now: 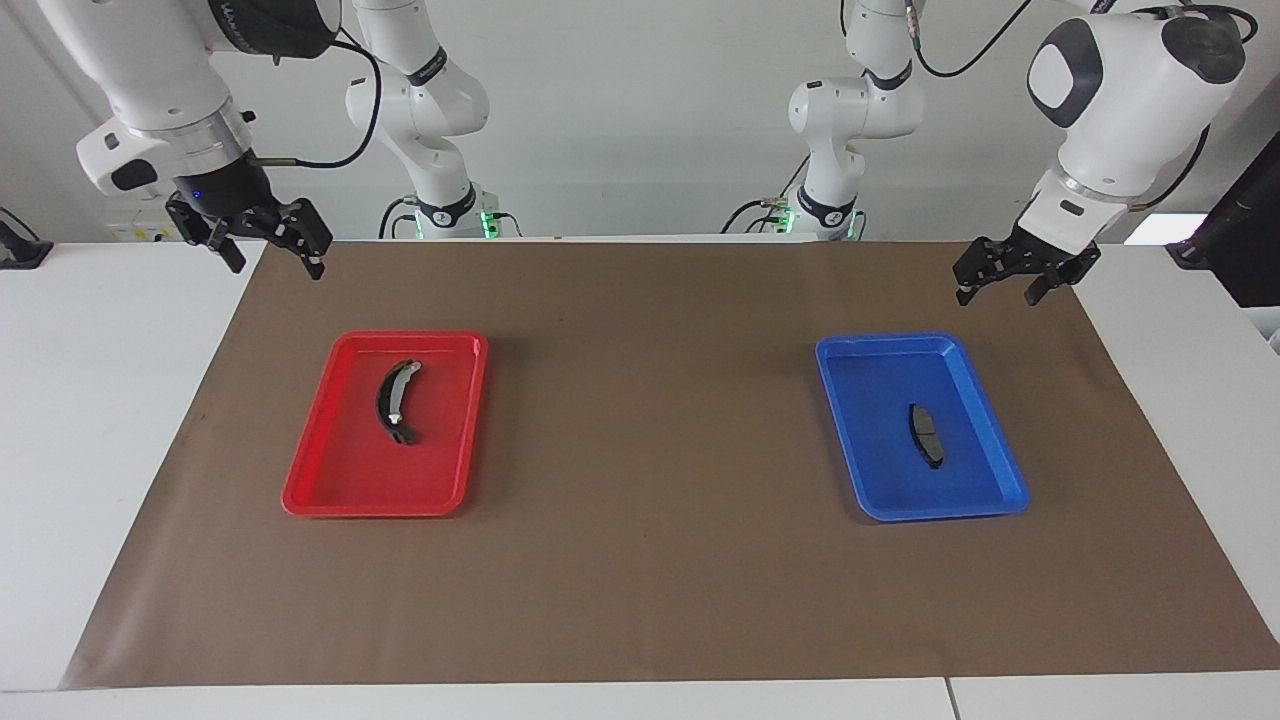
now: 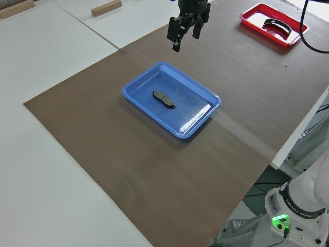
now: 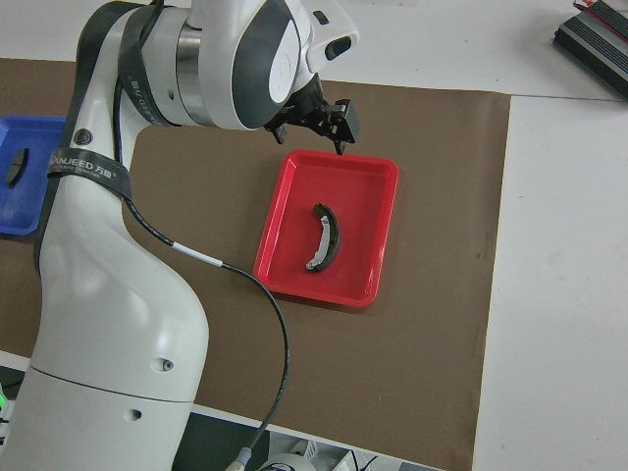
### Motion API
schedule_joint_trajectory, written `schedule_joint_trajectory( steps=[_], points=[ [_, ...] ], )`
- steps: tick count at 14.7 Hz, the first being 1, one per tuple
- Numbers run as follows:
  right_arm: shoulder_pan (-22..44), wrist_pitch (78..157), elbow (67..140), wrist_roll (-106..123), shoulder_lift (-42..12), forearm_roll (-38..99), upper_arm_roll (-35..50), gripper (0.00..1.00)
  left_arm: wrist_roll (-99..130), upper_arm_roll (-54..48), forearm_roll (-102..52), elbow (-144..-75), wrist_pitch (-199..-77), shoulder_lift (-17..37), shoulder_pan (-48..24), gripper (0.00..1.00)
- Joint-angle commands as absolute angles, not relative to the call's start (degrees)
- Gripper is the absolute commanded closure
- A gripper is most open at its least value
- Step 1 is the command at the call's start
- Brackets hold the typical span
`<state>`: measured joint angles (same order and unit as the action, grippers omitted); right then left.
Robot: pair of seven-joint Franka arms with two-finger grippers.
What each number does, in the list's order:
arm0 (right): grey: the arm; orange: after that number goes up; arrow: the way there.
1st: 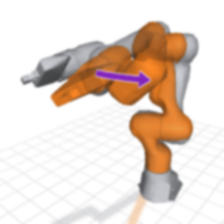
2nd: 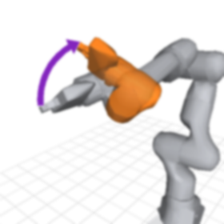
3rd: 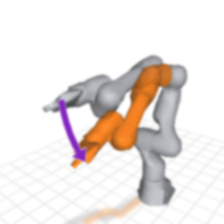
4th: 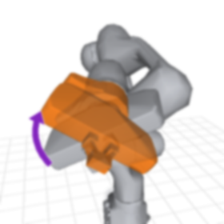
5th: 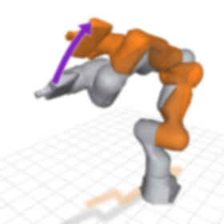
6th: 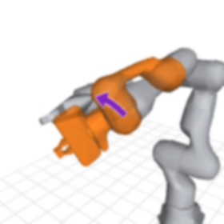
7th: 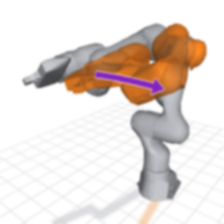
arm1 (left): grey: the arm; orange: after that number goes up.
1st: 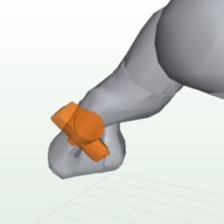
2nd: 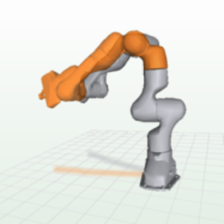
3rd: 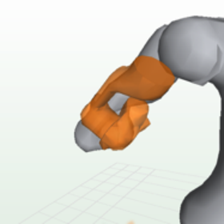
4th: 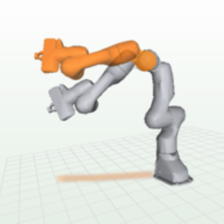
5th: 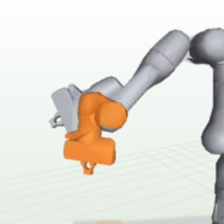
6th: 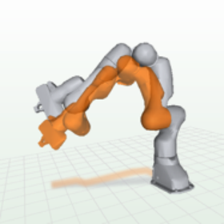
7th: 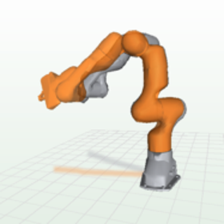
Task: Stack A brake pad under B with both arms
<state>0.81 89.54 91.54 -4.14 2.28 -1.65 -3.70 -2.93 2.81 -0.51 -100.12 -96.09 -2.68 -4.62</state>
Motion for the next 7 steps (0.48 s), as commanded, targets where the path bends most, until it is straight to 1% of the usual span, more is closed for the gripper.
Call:
schedule_joint_trajectory(
  steps=[1,7],
  points=[
    [0.44,89.74,92.11,-3.08,2.64,-1.67,-3.60,0.00,-2.72,2.55,-0.70,-101.87,-97.38,-4.13,-4.04,0.01],
    [0.44,89.82,92.11,-3.34,2.72,-1.67,-3.60,0.00,-2.72,2.55,-0.70,-101.87,-97.38,-4.13,-4.04,0.01]
  ],
)
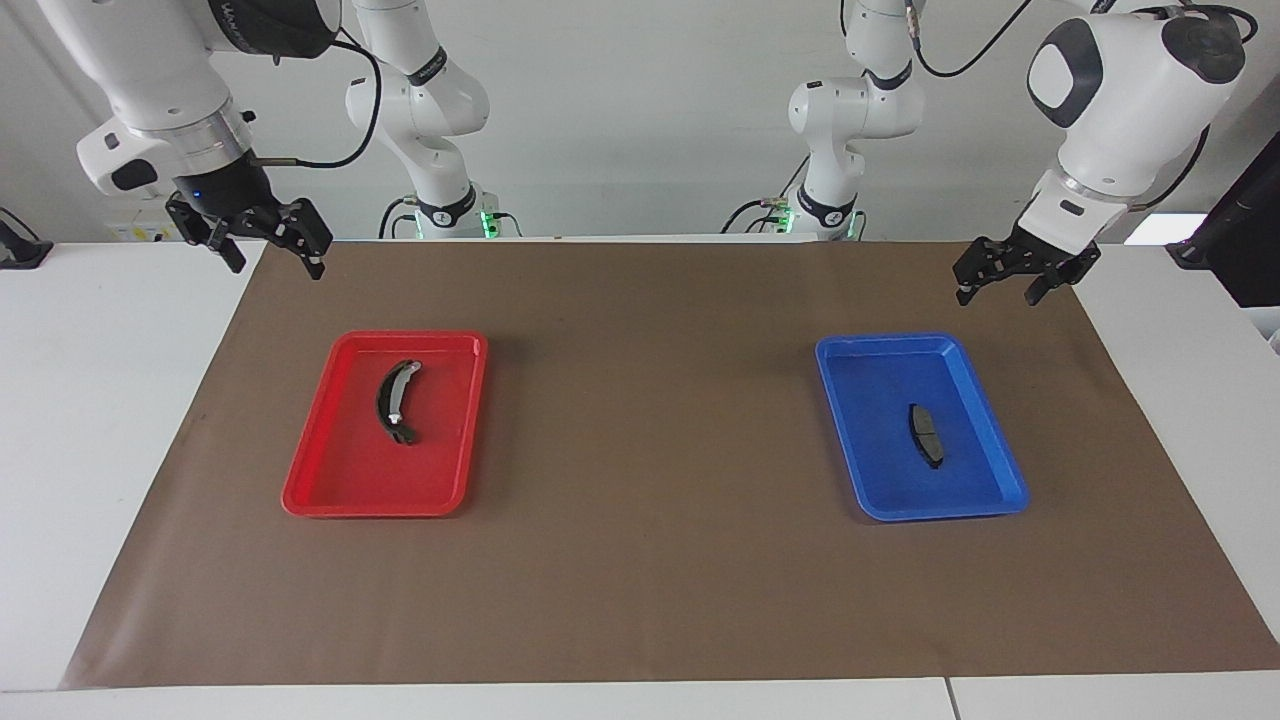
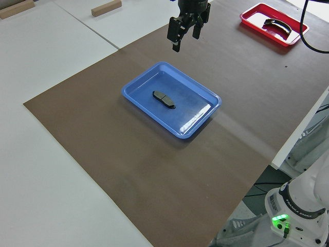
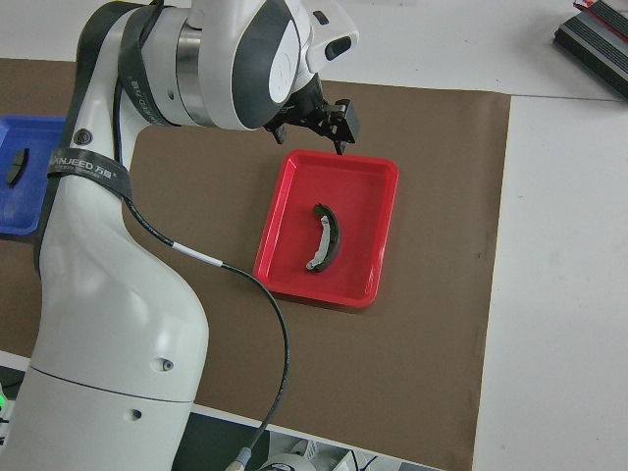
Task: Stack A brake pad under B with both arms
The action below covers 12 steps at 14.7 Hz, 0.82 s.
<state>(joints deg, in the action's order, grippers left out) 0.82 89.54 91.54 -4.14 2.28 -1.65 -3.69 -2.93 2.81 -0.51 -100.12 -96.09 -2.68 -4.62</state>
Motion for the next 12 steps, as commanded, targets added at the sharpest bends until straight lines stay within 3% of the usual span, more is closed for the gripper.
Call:
schedule_joint_trajectory(
  steps=[1,8,12],
  points=[
    [0.53,89.82,92.20,-3.34,2.72,-1.67,-3.60,0.00,-2.72,2.55,-0.70,-101.87,-97.38,-4.13,-4.04,0.01],
    [0.44,89.82,92.11,-3.34,2.72,-1.67,-3.52,0.00,-2.20,2.02,-0.70,-102.21,-95.81,-4.30,-4.66,0.01],
    [0.53,89.82,92.20,-3.34,2.72,-1.67,-3.52,0.00,-2.64,2.02,-0.70,-106.95,-107.99,-3.70,-4.57,0.01]
  ],
)
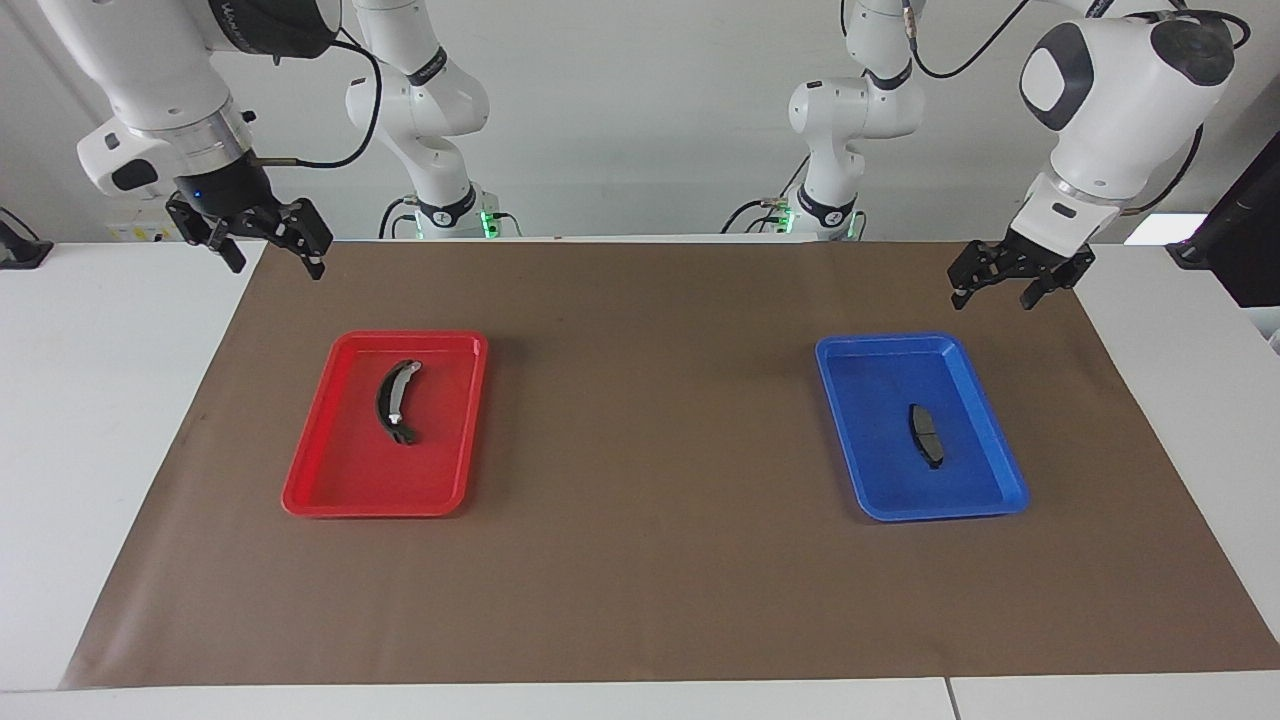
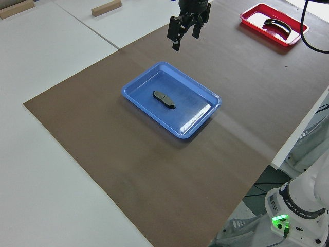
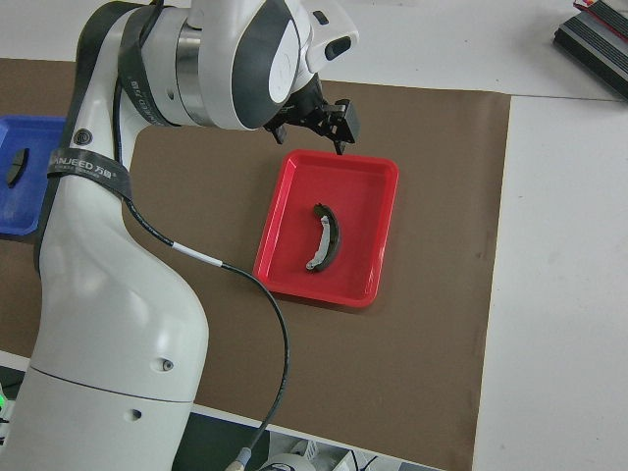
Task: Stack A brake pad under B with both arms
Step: 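Reach into the blue tray and grasp the flat brake pad with the left gripper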
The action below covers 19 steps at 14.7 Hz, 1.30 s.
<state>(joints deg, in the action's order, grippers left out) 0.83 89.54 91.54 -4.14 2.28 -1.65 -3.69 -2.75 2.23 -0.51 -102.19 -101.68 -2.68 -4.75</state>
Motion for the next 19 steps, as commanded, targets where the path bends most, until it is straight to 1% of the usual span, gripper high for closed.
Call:
schedule_joint_trajectory(
  steps=[1,3,5,7,9,11,12,14,15,19],
  points=[
    [0.53,89.82,92.20,-3.34,2.72,-1.67,-3.52,0.00,-2.64,2.02,-0.70,-107.40,-110.71,-1.86,-4.74,0.01],
    [0.53,89.82,92.20,-3.34,2.72,-1.67,-3.52,0.00,-2.81,2.02,-0.70,-108.19,-113.54,1.13,-4.57,0.01],
    [0.44,89.91,92.20,-3.34,2.72,-1.67,-3.52,0.00,-2.72,2.02,-0.70,-111.77,-120.20,3.42,-4.22,0.01],
    [0.53,90.09,92.63,-3.43,2.81,-1.67,-3.52,0.00,-2.81,2.02,-0.70,-115.12,-128.89,7.97,-4.04,0.01],
    [0.61,90.53,93.25,-3.43,2.99,-1.67,-3.52,0.00,-3.34,2.02,-0.70,-116.71,-134.01,11.06,-2.12,0.01],
    [0.88,90.61,93.43,-3.52,2.99,-1.58,-3.52,0.00,-3.87,2.02,-0.70,-118.47,-138.58,13.43,-1.58,0.01],
    [0.88,90.53,93.43,-3.52,2.99,-1.58,-3.52,0.00,-3.87,2.02,-0.70,-118.91,-140.69,15.62,-1.50,0.01],
    [0.53,90.44,93.43,-3.34,3.08,-1.58,-3.52,0.00,-3.52,2.02,-0.70,-120.93,-142.11,16.08,-2.97,0.01],
    [0.44,90.35,93.43,-3.34,3.16,-1.58,-3.52,0.00,-2.99,1.93,-0.70,-120.59,-141.77,16.08,-4.29,0.01],
    [0.44,90.09,93.51,-3.43,3.25,-1.58,-3.52,0.00,-2.90,1.93,-0.79,-122.51,-140.89,15.03,-4.57,0.01]
  ],
)
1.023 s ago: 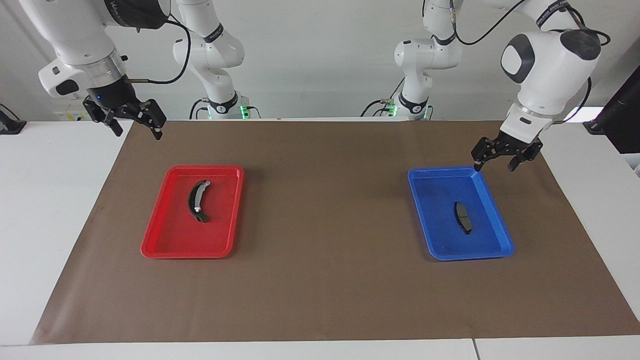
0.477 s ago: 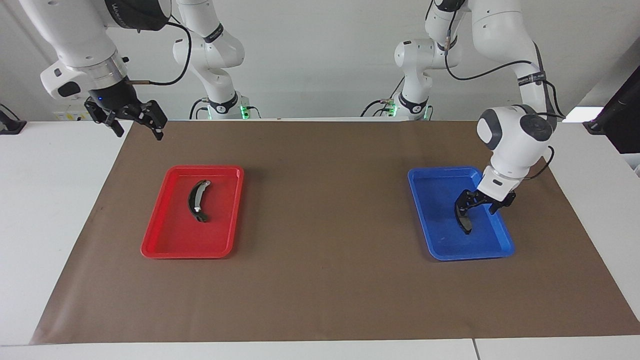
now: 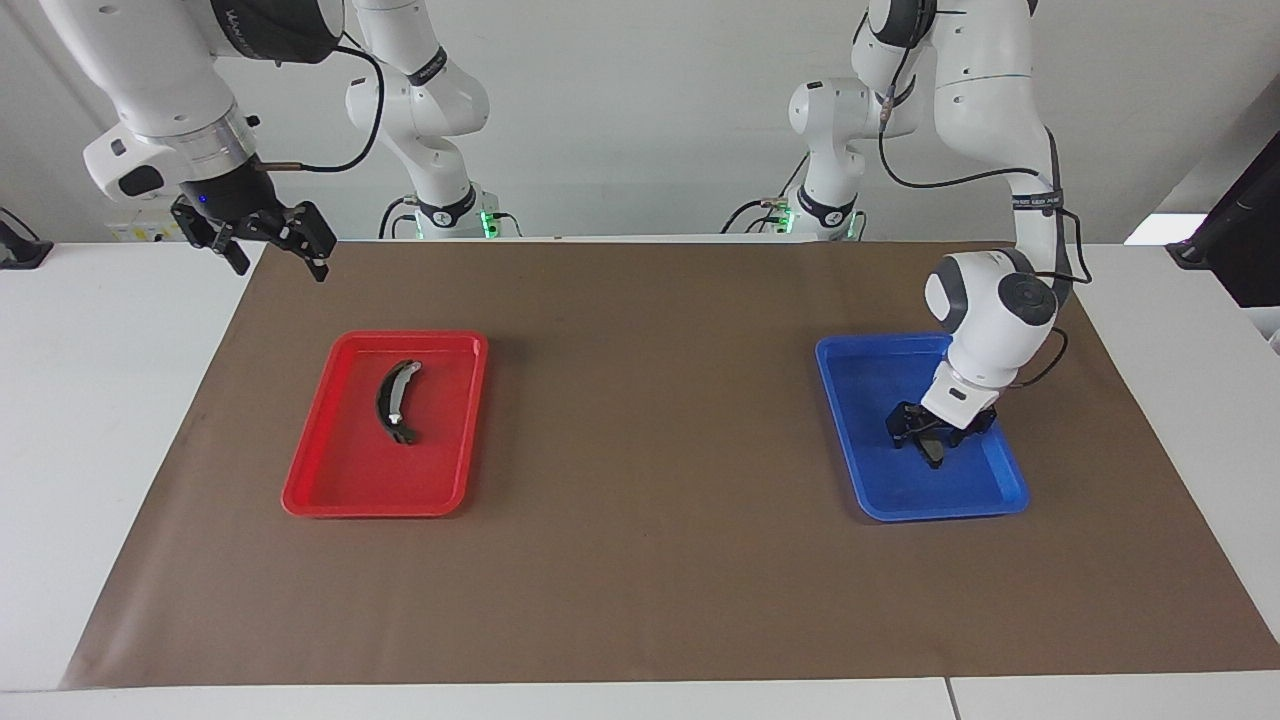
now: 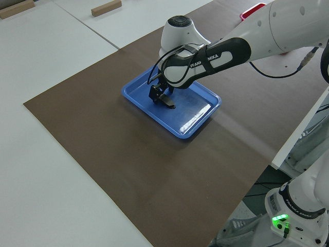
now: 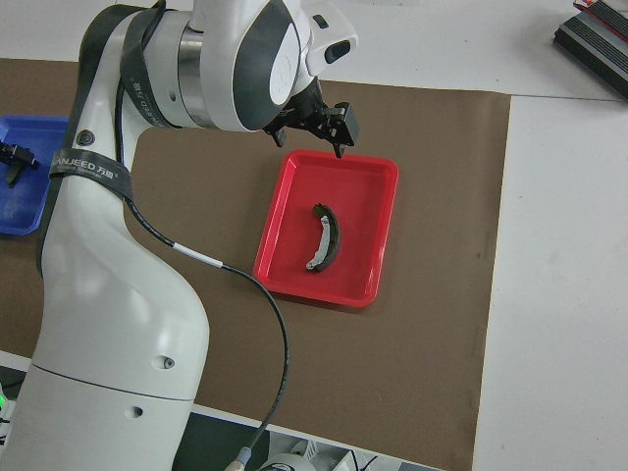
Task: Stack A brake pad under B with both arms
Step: 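Lift the flat pad with the left gripper while the right gripper reaches the red tray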
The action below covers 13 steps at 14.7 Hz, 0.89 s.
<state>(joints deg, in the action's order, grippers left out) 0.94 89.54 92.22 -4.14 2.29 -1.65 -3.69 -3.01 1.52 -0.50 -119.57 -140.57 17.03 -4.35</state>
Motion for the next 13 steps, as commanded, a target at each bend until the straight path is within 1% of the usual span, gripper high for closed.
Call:
schedule_joint_trajectory(
  steps=[1,4,5,6,9,10,11,13],
  points=[
    [0.61,90.26,93.52,-3.43,3.25,-1.58,-3.52,0.00,-3.07,1.93,-0.79,-123.13,-140.19,14.68,-4.48,0.01],
    [0.88,90.44,93.87,-3.52,3.25,-1.58,-3.52,0.00,-3.78,2.02,-0.70,-123.22,-138.52,13.45,-3.87,0.01],
    [0.88,90.44,93.87,-3.52,3.25,-1.58,-3.52,0.00,-3.87,1.93,-0.79,-123.31,-138.52,13.45,-3.52,0.05],
    [0.88,90.44,93.87,-3.52,3.34,-1.58,-3.52,0.00,-3.87,1.93,-0.79,-123.66,-138.52,13.45,-3.52,0.18],
    [0.44,90.53,93.87,-3.43,3.34,-1.58,-3.52,0.00,-3.78,1.93,-0.70,-125.07,-139.04,12.57,-3.34,0.80],
    [0.35,90.44,93.87,-3.34,3.34,-1.58,-3.52,0.00,-3.87,1.93,-0.70,-124.72,-139.04,11.87,-3.17,0.96],
    [0.26,90.09,93.78,-3.17,3.34,-1.58,-3.69,0.00,-3.87,1.93,-0.70,-124.19,-138.96,11.26,-2.99,0.99],
    [-0.09,90.09,93.69,-3.34,3.34,-1.58,-3.78,0.00,-3.87,1.93,-0.70,-121.75,-138.52,10.81,-3.16,0.99]
  ],
)
